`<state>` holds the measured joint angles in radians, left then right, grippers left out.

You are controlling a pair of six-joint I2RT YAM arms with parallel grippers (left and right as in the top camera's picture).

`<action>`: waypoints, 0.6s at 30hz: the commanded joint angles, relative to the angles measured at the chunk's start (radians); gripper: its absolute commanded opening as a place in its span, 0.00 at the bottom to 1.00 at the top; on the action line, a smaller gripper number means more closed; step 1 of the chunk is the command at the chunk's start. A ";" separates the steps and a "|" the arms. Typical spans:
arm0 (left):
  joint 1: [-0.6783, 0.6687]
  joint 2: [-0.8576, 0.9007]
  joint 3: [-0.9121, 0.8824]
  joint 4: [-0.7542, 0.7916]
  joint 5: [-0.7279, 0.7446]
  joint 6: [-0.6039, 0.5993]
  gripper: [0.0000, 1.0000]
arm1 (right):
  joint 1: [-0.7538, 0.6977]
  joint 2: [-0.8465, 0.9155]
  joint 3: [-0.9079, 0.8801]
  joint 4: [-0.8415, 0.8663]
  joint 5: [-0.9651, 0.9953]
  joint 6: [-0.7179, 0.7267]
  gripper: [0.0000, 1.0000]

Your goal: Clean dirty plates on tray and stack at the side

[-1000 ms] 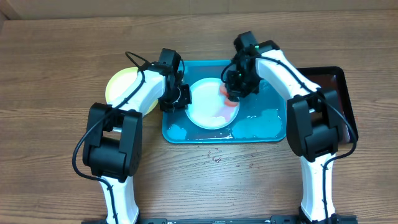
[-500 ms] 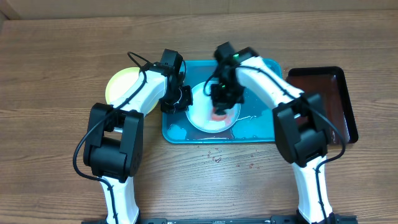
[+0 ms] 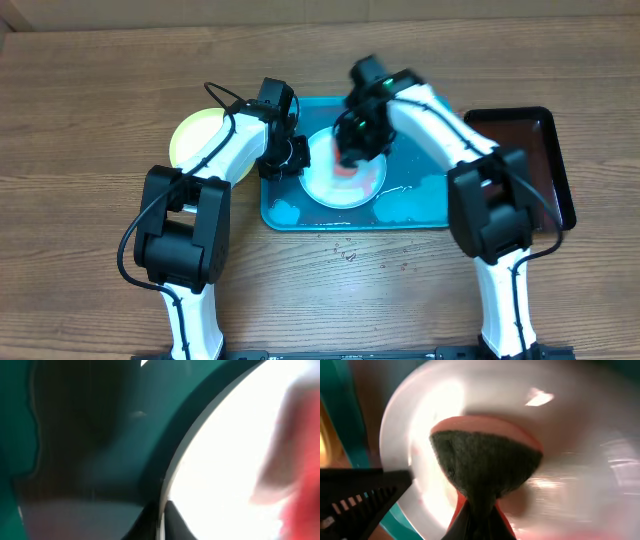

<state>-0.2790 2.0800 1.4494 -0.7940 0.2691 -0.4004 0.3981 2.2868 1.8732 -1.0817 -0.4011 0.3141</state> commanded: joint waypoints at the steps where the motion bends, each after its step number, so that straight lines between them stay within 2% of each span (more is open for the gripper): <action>1: 0.003 0.020 0.011 0.024 -0.010 0.039 0.18 | -0.056 -0.063 0.078 -0.023 -0.011 -0.054 0.04; 4: 0.002 0.026 0.010 0.065 -0.011 0.087 0.22 | -0.096 -0.108 0.093 -0.035 0.001 -0.057 0.04; 14: -0.006 0.026 -0.022 0.115 -0.016 0.118 0.09 | -0.211 -0.153 0.093 -0.116 0.007 -0.066 0.04; 15: -0.006 0.026 -0.022 0.115 -0.016 0.117 0.05 | -0.215 -0.153 0.093 -0.122 0.007 -0.077 0.04; 18: -0.005 0.026 -0.022 0.115 -0.016 0.118 0.04 | -0.216 -0.153 0.092 -0.134 0.016 -0.080 0.04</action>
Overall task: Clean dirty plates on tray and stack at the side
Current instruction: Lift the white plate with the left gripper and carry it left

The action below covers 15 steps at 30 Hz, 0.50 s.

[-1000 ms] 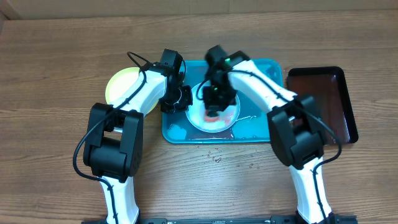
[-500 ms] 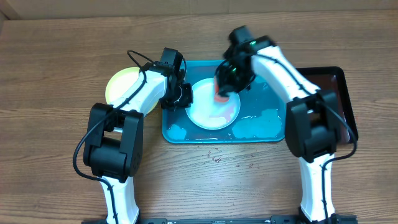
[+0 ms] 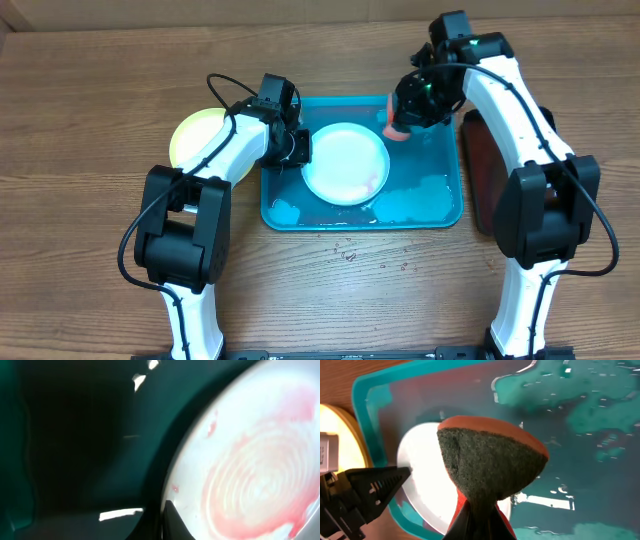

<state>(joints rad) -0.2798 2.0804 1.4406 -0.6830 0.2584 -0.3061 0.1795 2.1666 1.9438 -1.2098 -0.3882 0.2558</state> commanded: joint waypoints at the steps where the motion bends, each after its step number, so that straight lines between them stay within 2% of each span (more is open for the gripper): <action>1: -0.005 0.026 -0.013 0.003 -0.006 0.023 0.04 | 0.002 -0.033 0.022 -0.009 0.009 -0.022 0.04; 6: 0.003 -0.002 0.011 -0.014 -0.052 0.039 0.04 | 0.002 -0.033 0.022 -0.026 0.040 -0.022 0.04; 15: -0.015 -0.201 0.131 -0.178 -0.386 0.061 0.04 | 0.002 -0.033 0.022 -0.034 0.055 -0.021 0.04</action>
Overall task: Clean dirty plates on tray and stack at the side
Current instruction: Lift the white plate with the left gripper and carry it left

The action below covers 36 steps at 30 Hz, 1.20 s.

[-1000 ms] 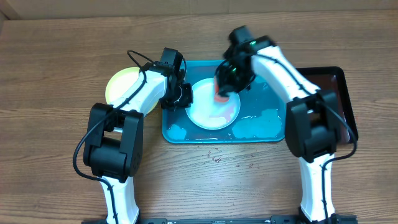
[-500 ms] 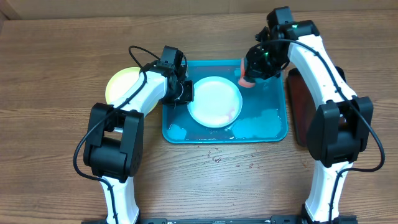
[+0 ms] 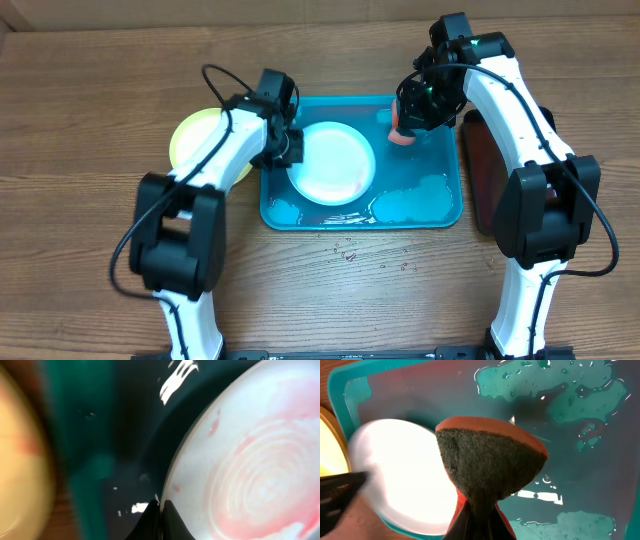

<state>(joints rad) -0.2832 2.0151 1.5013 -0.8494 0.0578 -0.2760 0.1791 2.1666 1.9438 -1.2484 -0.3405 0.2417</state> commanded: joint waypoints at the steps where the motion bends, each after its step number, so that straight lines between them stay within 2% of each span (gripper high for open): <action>1: -0.017 -0.158 0.072 -0.016 -0.219 0.031 0.04 | 0.002 -0.033 0.022 0.004 0.007 -0.007 0.04; 10: -0.126 -0.245 0.072 -0.048 -0.515 0.029 0.04 | 0.002 -0.033 0.022 0.003 0.007 -0.007 0.04; 20: -0.361 -0.244 0.072 -0.041 -1.047 0.006 0.04 | 0.002 -0.033 0.022 0.001 0.007 -0.007 0.04; 23: -0.397 -0.244 0.072 -0.036 -1.118 -0.005 0.04 | 0.002 -0.033 0.021 0.000 0.007 -0.007 0.04; 29: -0.413 -0.244 0.072 -0.037 -1.163 -0.029 0.04 | 0.002 -0.033 0.021 -0.003 0.007 -0.007 0.04; 36: -0.435 -0.244 0.072 -0.032 -1.403 -0.072 0.04 | 0.002 -0.033 0.021 -0.011 0.007 -0.007 0.04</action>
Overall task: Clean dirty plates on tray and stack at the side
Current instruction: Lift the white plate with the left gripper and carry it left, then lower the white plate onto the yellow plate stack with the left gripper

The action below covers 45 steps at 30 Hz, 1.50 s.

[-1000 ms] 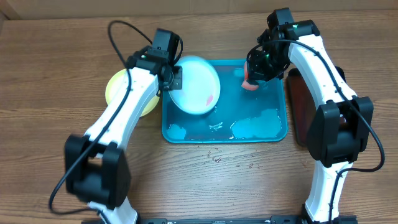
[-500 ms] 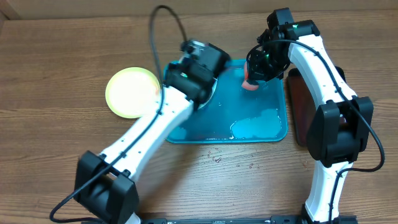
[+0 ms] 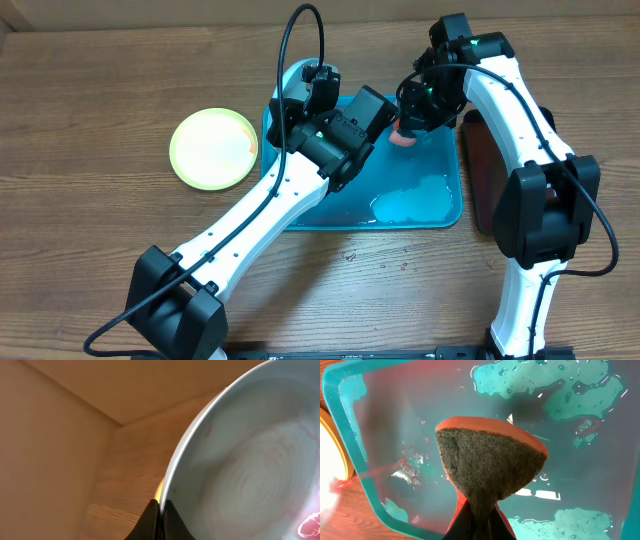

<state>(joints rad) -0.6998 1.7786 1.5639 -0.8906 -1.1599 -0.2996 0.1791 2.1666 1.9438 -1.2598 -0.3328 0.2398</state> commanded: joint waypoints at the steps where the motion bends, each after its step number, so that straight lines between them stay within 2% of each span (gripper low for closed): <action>1: -0.023 -0.007 0.009 0.008 -0.198 -0.048 0.04 | 0.002 -0.033 0.021 0.000 -0.001 -0.005 0.04; 12: -0.073 -0.007 0.009 0.013 -0.295 -0.046 0.04 | 0.002 -0.033 0.021 -0.002 -0.001 -0.005 0.04; 23: -0.073 -0.007 0.009 0.012 -0.284 -0.045 0.04 | 0.002 -0.033 0.021 -0.002 0.000 -0.005 0.04; 26: -0.073 -0.007 0.009 0.011 -0.232 -0.044 0.04 | 0.002 -0.033 0.021 -0.002 -0.001 -0.005 0.04; 30: -0.069 -0.007 0.009 -0.008 -0.095 -0.044 0.04 | 0.002 -0.033 0.021 0.000 -0.001 -0.005 0.04; 33: -0.045 -0.007 0.009 -0.019 0.083 -0.045 0.04 | 0.002 -0.033 0.021 0.002 -0.001 -0.005 0.04; 34: -0.012 -0.007 0.009 -0.026 0.224 -0.045 0.04 | 0.002 -0.033 0.021 0.001 -0.001 -0.005 0.04; 35: 0.010 -0.007 0.009 -0.027 0.289 -0.045 0.04 | 0.002 -0.033 0.021 0.000 -0.001 -0.005 0.04; 36: 0.069 -0.007 0.009 -0.041 0.422 -0.048 0.04 | 0.002 -0.033 0.021 -0.001 -0.001 -0.005 0.04; 39: 0.182 -0.007 0.009 -0.071 0.620 -0.046 0.04 | 0.002 -0.033 0.021 -0.003 -0.001 -0.005 0.04; 40: 0.269 -0.007 0.009 -0.090 0.750 -0.035 0.04 | 0.002 -0.033 0.021 -0.003 -0.001 -0.005 0.04; 45: 0.516 -0.007 0.009 -0.095 1.065 0.018 0.04 | 0.002 -0.033 0.021 -0.002 0.000 -0.005 0.04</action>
<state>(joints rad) -0.3279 1.7786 1.5639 -0.9833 -0.4236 -0.3138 0.1791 2.1666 1.9438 -1.2655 -0.3332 0.2382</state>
